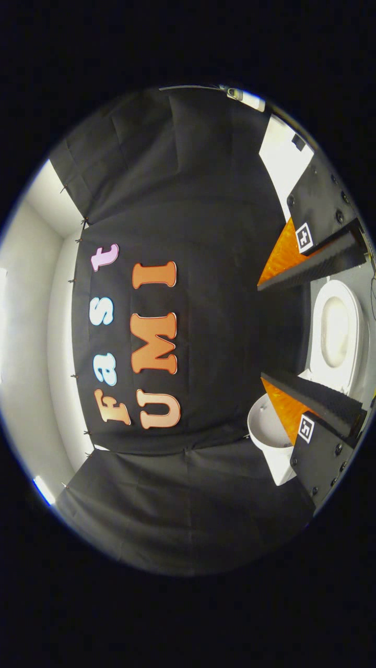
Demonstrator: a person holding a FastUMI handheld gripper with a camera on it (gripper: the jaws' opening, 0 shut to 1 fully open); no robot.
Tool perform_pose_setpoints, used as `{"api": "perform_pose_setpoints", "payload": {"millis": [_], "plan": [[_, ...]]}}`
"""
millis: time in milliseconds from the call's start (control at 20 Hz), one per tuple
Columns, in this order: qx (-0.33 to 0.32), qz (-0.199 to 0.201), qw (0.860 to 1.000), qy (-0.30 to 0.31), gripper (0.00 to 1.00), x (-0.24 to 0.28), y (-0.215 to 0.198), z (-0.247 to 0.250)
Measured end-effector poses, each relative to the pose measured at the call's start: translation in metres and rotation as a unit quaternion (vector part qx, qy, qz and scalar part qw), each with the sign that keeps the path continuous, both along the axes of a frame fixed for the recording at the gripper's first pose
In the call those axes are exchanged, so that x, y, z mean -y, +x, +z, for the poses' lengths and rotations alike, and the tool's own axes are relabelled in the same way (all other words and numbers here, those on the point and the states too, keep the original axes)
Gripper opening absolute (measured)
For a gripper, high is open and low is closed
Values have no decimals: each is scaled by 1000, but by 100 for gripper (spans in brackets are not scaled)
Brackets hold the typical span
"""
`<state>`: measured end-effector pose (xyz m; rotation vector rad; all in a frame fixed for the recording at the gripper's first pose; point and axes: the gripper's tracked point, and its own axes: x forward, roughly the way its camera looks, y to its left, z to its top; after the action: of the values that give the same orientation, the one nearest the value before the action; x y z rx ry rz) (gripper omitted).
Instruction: Open the toilet lid.
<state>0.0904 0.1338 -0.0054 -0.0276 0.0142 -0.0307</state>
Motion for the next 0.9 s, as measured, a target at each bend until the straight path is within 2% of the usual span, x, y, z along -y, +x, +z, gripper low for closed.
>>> {"api": "perform_pose_setpoints", "payload": {"millis": [150,250,500,650,900], "plan": [[22,-12,1000,-14,96,48,-23,6],[24,-17,1000,-3,96,74,-39,3],[44,-52,998,-10,96,132,-66,-9],[47,-58,997,-7,96,140,-68,-13],[39,-33,999,-9,96,125,-64,-22]]}}
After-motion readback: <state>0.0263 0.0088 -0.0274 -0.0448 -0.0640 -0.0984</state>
